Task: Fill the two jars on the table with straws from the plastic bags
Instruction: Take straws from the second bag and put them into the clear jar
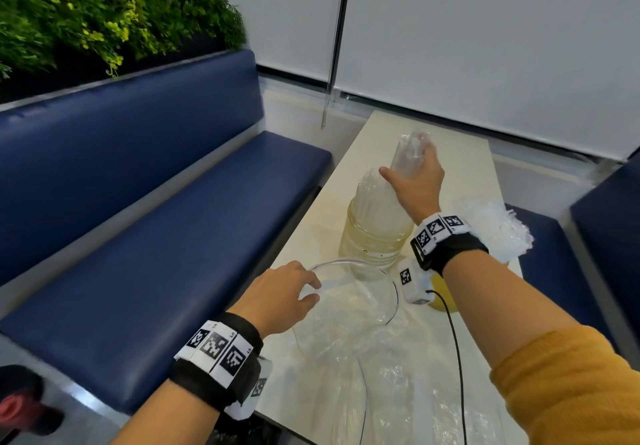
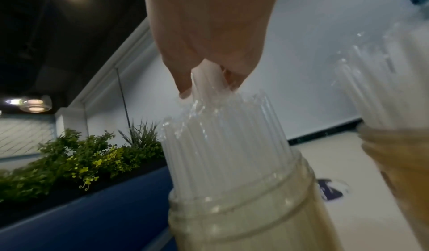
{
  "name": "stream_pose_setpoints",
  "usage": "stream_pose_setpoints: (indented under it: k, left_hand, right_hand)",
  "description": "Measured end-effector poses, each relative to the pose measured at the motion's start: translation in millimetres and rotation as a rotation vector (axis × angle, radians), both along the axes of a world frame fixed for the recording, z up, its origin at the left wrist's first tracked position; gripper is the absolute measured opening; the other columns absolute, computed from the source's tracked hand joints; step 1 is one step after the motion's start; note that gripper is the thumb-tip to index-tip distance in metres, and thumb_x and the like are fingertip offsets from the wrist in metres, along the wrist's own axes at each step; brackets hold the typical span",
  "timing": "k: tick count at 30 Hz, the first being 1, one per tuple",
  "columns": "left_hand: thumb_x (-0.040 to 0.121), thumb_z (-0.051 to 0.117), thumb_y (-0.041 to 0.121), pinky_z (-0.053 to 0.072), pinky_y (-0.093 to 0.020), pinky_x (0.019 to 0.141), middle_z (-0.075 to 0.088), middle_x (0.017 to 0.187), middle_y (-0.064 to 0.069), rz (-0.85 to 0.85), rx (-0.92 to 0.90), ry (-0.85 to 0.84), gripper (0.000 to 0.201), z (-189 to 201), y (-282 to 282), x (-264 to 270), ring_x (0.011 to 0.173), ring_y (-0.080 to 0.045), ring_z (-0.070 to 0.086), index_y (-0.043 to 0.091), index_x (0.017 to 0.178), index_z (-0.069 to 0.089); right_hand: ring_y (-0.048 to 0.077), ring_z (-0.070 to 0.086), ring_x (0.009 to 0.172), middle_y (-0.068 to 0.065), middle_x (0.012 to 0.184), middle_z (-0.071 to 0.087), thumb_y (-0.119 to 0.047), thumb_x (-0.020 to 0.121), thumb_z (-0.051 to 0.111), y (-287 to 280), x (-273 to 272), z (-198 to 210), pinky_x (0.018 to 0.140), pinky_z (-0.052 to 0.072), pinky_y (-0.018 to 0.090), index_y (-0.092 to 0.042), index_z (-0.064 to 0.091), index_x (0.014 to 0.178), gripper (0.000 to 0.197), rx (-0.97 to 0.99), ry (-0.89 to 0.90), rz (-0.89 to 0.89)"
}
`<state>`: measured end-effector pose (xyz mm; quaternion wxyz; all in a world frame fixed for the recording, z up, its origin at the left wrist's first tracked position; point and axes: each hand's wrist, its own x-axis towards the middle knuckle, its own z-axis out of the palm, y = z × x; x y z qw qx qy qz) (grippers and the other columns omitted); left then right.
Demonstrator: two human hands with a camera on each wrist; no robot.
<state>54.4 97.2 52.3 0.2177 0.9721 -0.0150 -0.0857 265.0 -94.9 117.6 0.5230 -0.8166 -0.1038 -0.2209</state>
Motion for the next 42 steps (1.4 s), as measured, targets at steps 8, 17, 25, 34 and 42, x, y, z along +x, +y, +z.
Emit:
stream_pose_setpoints:
  k: [8,17,25,34,42]
  left_hand:
    - [0.101,0.052,0.047,0.05,-0.031,0.099,0.055,0.138,0.012,-0.009,0.016,0.024,0.033,-1,0,1,0.113,-0.015,0.062,0.037,0.132,0.06]
    - [0.101,0.052,0.046,0.048,-0.029,0.098,0.054,0.139,0.012,-0.011,0.013,0.038,0.033,2,-5,0,0.114,-0.015,0.061,0.037,0.132,0.06]
    - [0.101,0.053,0.047,0.05,-0.032,0.101,0.055,0.138,0.012,-0.001,0.011,0.024,0.033,0,0,-1,0.115,-0.015,0.061,0.038,0.132,0.06]
    - [0.101,0.052,0.048,0.05,-0.031,0.1,0.055,0.138,0.013,0.005,0.012,0.013,0.035,-3,6,-2,0.113,-0.015,0.062,0.038,0.134,0.058]
    - [0.103,0.053,0.039,0.048,-0.032,0.102,0.042,0.153,0.014,0.011,0.029,0.006,0.044,1,4,-5,0.12,-0.02,0.06,0.034,0.146,0.049]
  right_hand:
    - [0.024,0.053,0.126,0.006,0.134,0.06,-0.017,0.088,0.069,-11,20,36,0.109,0.037,0.03,-0.015,0.058,0.133,0.046,-0.577,-0.227,0.062]
    - [0.031,0.029,0.148,0.014,0.155,0.04,-0.027,0.11,0.022,-8,-8,-12,0.121,0.019,0.044,-0.002,0.037,0.149,0.048,-1.056,0.019,0.243]
    - [0.028,0.021,0.152,0.014,0.164,0.022,-0.031,0.108,0.017,-4,12,-26,0.125,0.015,0.045,-0.001,0.022,0.155,0.056,-1.062,0.132,0.138]
    - [0.027,0.029,0.149,0.008,0.163,0.028,-0.035,0.108,0.02,13,6,-17,0.123,0.018,0.049,-0.011,0.025,0.157,0.054,-1.059,-0.052,0.095]
    - [0.028,0.021,0.152,0.009,0.165,0.024,-0.035,0.108,0.022,-7,-2,-26,0.125,0.014,0.048,-0.011,0.032,0.155,0.054,-0.973,-0.044,0.039]
